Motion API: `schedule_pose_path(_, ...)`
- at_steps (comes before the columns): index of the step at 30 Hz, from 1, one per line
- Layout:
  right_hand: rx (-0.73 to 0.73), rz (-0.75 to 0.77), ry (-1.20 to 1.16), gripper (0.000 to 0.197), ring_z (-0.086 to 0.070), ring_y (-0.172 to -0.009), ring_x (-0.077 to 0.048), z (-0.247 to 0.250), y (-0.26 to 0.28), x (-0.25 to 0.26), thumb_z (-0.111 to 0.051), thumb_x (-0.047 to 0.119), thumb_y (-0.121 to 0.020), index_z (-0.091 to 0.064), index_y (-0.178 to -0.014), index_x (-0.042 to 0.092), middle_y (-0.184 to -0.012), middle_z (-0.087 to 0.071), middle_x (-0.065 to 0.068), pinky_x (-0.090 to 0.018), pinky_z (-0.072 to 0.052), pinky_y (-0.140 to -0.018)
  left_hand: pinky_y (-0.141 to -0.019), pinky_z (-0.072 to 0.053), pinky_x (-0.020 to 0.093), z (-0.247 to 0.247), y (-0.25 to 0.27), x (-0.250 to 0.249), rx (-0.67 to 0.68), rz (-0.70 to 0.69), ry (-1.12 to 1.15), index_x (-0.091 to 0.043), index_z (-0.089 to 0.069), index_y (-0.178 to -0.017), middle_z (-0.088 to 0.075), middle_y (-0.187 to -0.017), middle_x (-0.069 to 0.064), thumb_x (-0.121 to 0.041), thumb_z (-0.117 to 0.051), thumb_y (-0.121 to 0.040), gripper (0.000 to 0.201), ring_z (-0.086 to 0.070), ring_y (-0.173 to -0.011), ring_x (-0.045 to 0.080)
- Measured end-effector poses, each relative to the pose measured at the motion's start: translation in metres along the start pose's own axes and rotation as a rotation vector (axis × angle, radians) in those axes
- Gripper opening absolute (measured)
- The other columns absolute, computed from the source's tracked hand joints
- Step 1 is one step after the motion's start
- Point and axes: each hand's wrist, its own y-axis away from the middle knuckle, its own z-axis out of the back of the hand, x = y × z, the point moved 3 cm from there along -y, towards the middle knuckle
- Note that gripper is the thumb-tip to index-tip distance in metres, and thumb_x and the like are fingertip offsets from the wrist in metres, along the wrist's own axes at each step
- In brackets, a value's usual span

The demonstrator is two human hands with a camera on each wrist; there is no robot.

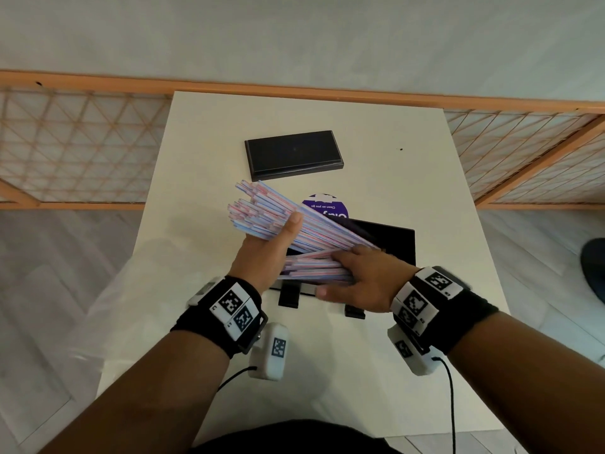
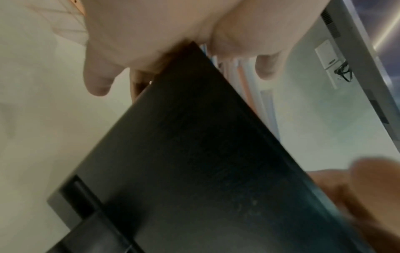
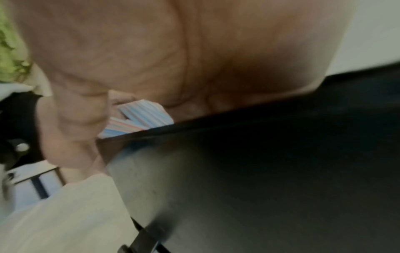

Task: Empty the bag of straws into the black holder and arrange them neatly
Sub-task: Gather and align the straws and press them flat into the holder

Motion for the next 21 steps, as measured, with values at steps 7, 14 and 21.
schedule_pose_path(7,-0.221,0.137,0.042,0.095,-0.049,-0.119,-0.024,0.0,-0.003,0.014,-0.045,0.087,-0.059,-0.032,-0.141,0.04,-0.129,-0.048,0.005,-0.046,-0.044,-0.102,-0.08,-0.053,0.018,-0.001,0.009,0.004,-0.042,-0.056,-0.175,-0.035,-0.071,-0.104,-0.073,-0.1,-0.014,-0.059,-0.072,-0.08,0.034,-0.066,-0.086,-0.004)
schedule_pose_path(14,-0.215,-0.064,0.176,0.09,-0.045,-0.126,-0.028,-0.008,-0.005,0.015,-0.042,0.089,-0.068,-0.042,-0.133,0.026,-0.136,-0.047,0.0,-0.05,-0.032,-0.108,-0.102,-0.049,0.039,0.001,0.007,0.012,-0.037,-0.024,-0.015,-0.053,-0.066,-0.098,-0.072,-0.112,-0.019,-0.071,-0.067,-0.071,0.033,-0.066,-0.109,0.008)
schedule_pose_path(21,-0.2,-0.049,0.142,0.096,-0.052,-0.121,-0.03,-0.011,-0.012,0.02,-0.033,0.093,-0.065,-0.043,-0.129,0.022,-0.128,-0.052,-0.005,-0.056,-0.031,-0.111,-0.103,-0.05,0.043,-0.002,0.003,0.015,-0.041,-0.015,0.032,-0.048,-0.058,-0.119,-0.069,-0.117,-0.019,-0.077,-0.066,-0.067,0.06,-0.065,-0.11,0.008)
